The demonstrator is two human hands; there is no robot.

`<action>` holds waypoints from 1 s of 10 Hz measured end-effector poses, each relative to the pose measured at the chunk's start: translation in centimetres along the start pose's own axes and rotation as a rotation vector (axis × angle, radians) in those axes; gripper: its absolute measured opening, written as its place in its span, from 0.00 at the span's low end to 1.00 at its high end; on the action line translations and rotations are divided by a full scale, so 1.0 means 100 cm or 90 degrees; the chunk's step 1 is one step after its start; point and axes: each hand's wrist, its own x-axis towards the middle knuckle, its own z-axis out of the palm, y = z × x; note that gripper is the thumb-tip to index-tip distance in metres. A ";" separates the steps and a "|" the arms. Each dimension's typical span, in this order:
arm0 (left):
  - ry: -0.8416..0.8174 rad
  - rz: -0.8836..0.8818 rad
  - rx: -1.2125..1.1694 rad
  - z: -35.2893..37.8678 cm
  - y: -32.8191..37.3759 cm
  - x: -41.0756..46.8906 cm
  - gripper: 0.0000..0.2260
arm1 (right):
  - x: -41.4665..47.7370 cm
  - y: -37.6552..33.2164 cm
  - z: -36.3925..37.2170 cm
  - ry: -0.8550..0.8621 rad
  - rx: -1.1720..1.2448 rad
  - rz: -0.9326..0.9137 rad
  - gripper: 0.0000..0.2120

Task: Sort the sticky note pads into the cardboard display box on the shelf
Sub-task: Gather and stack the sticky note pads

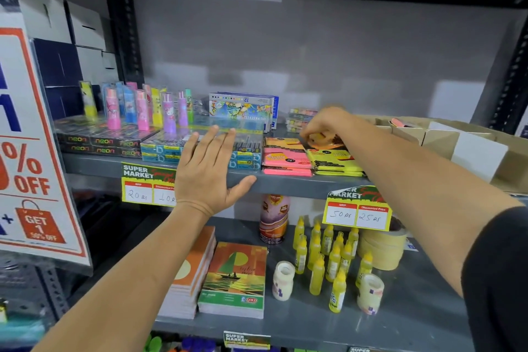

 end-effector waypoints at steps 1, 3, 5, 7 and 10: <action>-0.004 0.000 0.002 0.001 -0.001 0.000 0.37 | -0.007 0.002 -0.013 0.129 0.000 0.016 0.15; -0.003 0.002 0.009 0.000 0.000 -0.001 0.37 | -0.020 -0.011 -0.027 0.042 0.150 -0.024 0.13; -0.002 0.001 0.007 -0.001 0.000 0.000 0.36 | -0.023 -0.033 -0.012 0.104 0.201 -0.082 0.18; 0.008 0.001 -0.003 -0.001 0.000 0.001 0.36 | -0.031 -0.046 0.000 -0.053 0.161 -0.120 0.29; -0.006 0.000 -0.003 -0.001 -0.001 0.000 0.37 | -0.034 -0.039 0.005 -0.055 0.231 -0.129 0.30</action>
